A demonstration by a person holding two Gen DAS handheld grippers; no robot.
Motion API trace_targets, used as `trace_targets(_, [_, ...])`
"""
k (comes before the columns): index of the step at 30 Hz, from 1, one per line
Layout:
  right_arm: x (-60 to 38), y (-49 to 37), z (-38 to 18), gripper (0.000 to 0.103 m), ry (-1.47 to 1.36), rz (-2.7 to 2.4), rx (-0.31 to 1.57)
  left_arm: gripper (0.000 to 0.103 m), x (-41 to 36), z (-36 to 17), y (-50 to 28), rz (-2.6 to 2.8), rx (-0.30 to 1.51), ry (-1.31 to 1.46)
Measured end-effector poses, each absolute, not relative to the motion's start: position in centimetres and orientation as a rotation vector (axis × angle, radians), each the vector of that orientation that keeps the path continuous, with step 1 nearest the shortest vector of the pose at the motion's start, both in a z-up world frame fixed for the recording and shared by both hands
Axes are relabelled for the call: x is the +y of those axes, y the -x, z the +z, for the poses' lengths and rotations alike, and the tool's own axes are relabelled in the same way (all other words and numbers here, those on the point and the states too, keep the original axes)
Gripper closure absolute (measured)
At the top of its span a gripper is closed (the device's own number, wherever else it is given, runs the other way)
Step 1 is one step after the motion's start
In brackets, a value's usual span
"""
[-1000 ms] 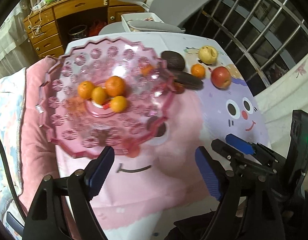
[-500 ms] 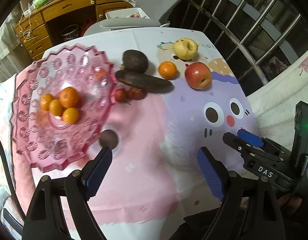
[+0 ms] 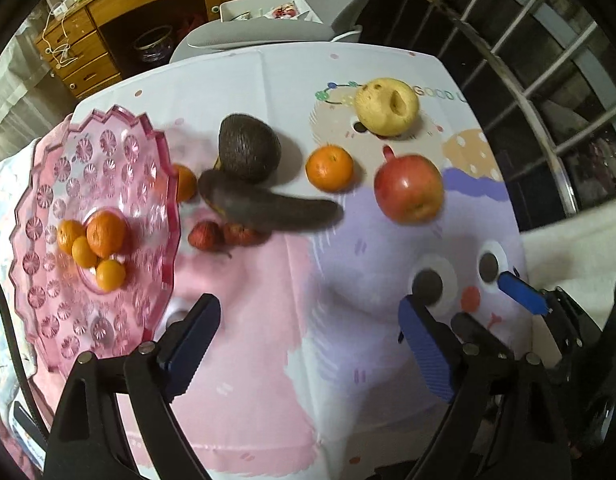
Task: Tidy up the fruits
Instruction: 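Move both tools back toward the fruits beside the avocado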
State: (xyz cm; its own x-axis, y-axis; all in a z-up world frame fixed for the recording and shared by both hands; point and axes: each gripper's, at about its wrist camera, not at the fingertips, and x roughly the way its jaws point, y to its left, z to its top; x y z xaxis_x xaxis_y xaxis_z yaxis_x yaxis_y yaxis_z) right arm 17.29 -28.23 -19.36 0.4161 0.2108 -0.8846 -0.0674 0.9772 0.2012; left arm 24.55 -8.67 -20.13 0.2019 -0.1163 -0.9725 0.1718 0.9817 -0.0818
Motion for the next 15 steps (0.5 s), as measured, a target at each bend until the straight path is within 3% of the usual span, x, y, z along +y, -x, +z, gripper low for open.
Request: trace_targets(15, [-28.4, -23.1, -20.0, 0.027, -0.016, 0.279, 0.992, 0.013, -11.6, -23.0, -32.5, -0.16, 1.406, 0.014])
